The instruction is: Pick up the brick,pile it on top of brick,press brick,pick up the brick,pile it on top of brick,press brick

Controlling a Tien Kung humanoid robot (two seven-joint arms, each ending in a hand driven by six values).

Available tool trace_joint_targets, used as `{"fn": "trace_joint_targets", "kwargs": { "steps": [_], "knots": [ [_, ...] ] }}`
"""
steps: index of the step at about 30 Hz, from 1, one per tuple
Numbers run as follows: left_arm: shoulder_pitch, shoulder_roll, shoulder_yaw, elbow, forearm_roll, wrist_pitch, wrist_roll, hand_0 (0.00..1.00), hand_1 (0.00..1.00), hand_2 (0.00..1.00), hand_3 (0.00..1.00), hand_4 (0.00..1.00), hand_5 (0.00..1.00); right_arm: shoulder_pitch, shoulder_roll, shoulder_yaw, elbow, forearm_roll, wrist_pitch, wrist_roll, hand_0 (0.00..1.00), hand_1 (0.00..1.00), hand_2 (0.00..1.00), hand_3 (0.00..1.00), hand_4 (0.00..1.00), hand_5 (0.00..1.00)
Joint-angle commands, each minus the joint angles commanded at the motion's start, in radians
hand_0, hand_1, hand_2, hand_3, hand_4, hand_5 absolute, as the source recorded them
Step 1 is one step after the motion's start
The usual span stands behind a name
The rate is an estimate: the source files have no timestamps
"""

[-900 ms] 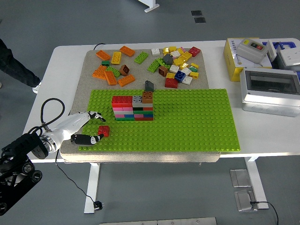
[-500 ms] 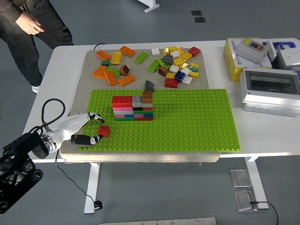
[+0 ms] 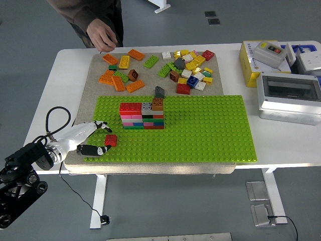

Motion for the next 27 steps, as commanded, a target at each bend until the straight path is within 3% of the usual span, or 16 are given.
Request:
{"fn": "trace_joint_targets", "kwargs": {
  "steps": [1,7,27],
  "knots": [
    [0.0,0.0,0.0,0.001,0.001,0.0,0.0,0.979,0.945,0.96,0.664,0.675,0.306,0.0,0.0,0.0,0.0,0.0,0.0,0.0,0.712,0.699,0.726,0.675,0.416,0.831],
    [0.0,-0.001,0.002,0.006,0.004,0.004,0.0,0.982,0.946,0.96,0.63,0.668,0.3,0.0,-0.001,-0.003,0.0,0.004,0.001,0.002,0.712,0.696,0.724,0.675,0.418,0.833],
    [0.01,-0.012,0.01,0.014,0.028,0.036,0.005,0.984,0.958,0.976,0.626,0.662,0.29,-0.003,-0.002,-0.012,0.0,0.011,0.003,0.003,0.711,0.694,0.725,0.675,0.42,0.836]
  ]
}}
